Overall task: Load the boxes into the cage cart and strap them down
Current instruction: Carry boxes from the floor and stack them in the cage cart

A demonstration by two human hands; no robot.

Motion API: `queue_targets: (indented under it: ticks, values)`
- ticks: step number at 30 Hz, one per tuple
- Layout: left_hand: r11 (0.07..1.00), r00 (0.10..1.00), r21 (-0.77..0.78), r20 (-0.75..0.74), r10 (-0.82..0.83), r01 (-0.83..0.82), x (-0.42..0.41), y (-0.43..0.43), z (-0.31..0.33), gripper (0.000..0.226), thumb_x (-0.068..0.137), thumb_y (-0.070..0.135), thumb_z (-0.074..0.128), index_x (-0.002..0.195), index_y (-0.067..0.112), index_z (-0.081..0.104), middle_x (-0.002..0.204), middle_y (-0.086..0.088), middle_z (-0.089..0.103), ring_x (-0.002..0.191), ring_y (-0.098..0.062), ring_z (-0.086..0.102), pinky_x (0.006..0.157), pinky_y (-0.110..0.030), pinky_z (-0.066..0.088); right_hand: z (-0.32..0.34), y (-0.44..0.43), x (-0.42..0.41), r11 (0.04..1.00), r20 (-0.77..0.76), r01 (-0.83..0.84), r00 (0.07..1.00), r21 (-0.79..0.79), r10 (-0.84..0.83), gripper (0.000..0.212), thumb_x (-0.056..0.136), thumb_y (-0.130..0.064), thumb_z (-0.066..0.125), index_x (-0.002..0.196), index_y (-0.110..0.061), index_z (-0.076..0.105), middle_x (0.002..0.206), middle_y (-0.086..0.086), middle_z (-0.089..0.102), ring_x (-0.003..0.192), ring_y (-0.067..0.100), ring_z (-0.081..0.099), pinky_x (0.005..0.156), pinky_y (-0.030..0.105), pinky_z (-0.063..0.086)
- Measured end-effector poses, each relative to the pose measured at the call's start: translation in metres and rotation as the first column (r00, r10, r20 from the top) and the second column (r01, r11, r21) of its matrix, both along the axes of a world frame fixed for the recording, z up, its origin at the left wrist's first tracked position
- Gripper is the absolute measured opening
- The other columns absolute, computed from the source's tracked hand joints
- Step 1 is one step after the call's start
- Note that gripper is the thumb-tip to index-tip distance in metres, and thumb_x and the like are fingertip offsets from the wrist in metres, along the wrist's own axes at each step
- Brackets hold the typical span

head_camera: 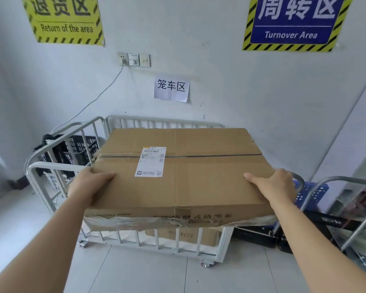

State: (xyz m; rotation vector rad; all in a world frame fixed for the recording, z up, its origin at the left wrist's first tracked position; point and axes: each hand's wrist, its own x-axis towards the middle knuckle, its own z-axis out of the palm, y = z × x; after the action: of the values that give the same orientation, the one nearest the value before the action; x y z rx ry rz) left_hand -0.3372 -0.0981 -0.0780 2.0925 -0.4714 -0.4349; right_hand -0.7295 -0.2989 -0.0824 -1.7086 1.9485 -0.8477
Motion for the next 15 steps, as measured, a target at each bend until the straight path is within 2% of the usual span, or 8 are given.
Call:
queue_targets:
  ticks: [5,10,15]
  values:
    - [0.998,1.0,-0.05,-0.007,0.026,-0.026,0.041,-0.051,0.013,0.059,0.076,0.038,0.077,0.125,0.014,0.053,0.105,-0.005,0.058,0.095,-0.03,0.057,0.081,-0.041,0.049,0.013,-0.058,0.047,1.0,0.002,-0.014,1.0,-0.023,0.014,0.088,0.063,-0.066,0.077,0.119,-0.003,0.052,0.122,0.015,0.049,0.104,0.038,0.057,0.078,0.043,0.049]
    - [0.997,0.999,-0.063,-0.012,0.034,-0.035,0.079,-0.106,0.016,0.065,0.073,0.041,0.079,0.127,0.015,0.054,0.112,-0.007,0.061,0.098,-0.031,0.059,0.086,-0.046,0.052,0.014,-0.116,0.088,1.0,0.031,-0.022,0.999,-0.02,0.022,0.088,0.061,-0.066,0.079,0.117,-0.004,0.053,0.122,0.014,0.049,0.103,0.038,0.057,0.084,0.048,0.051]
    - [0.999,1.0,-0.046,-0.029,-0.004,0.002,0.118,-0.163,0.008,0.071,0.074,0.04,0.078,0.134,0.016,0.051,0.115,-0.007,0.062,0.1,-0.03,0.059,0.084,-0.045,0.052,0.003,-0.167,0.124,1.0,0.013,0.0,1.0,0.011,0.0,0.09,0.059,-0.069,0.078,0.117,-0.005,0.054,0.122,0.013,0.05,0.103,0.037,0.058,0.089,0.052,0.05]
